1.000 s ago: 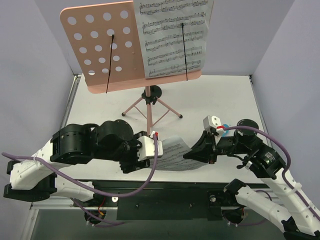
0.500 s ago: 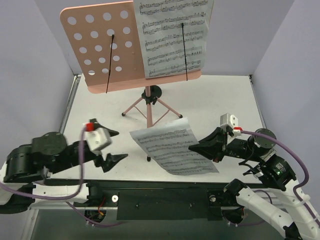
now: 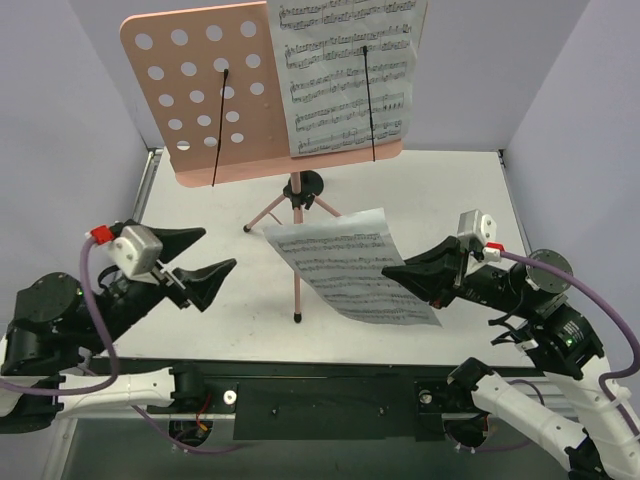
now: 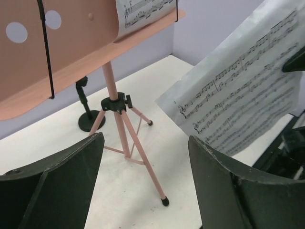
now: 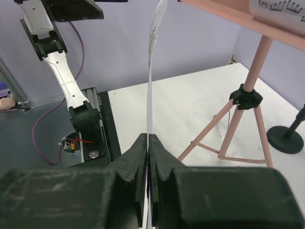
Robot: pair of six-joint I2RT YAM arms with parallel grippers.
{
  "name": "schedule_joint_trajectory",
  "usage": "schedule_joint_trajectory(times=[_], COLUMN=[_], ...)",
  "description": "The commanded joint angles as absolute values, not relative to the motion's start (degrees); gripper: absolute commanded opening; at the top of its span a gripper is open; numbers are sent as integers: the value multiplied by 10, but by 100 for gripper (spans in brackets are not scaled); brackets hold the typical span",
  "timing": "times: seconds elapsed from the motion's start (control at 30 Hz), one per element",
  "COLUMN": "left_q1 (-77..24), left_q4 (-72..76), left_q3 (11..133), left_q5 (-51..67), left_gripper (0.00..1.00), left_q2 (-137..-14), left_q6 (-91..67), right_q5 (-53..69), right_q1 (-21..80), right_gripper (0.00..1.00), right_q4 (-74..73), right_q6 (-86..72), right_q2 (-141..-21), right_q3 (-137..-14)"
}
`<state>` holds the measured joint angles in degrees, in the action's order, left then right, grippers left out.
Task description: Set up the instrument practice props
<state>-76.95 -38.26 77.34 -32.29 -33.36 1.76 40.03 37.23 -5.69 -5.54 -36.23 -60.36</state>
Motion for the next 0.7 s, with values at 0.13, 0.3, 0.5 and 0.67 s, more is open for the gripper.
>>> schedule_joint_trajectory(times=[0.13, 0.3, 0.5, 0.67], left_q1=[-771, -771, -771, -770], left_q4=[-210, -164, -126, -63], left_q3=[812, 819, 839, 843], left_q5=[-377, -375, -375, -395], left_gripper=[72, 62, 61, 62], left_q2=[-393, -382, -386, -410], left_q6=[122, 155, 185, 234], right_q5=[385, 365, 339, 288], right_q1=[376, 376, 376, 376], right_gripper=[0, 0, 0, 0], right_q4=[39, 78, 154, 237], right_q6=[-47, -37, -35, -56], right_q2=[-446, -489, -547, -588], right_q3=[-699, -753, -799, -839])
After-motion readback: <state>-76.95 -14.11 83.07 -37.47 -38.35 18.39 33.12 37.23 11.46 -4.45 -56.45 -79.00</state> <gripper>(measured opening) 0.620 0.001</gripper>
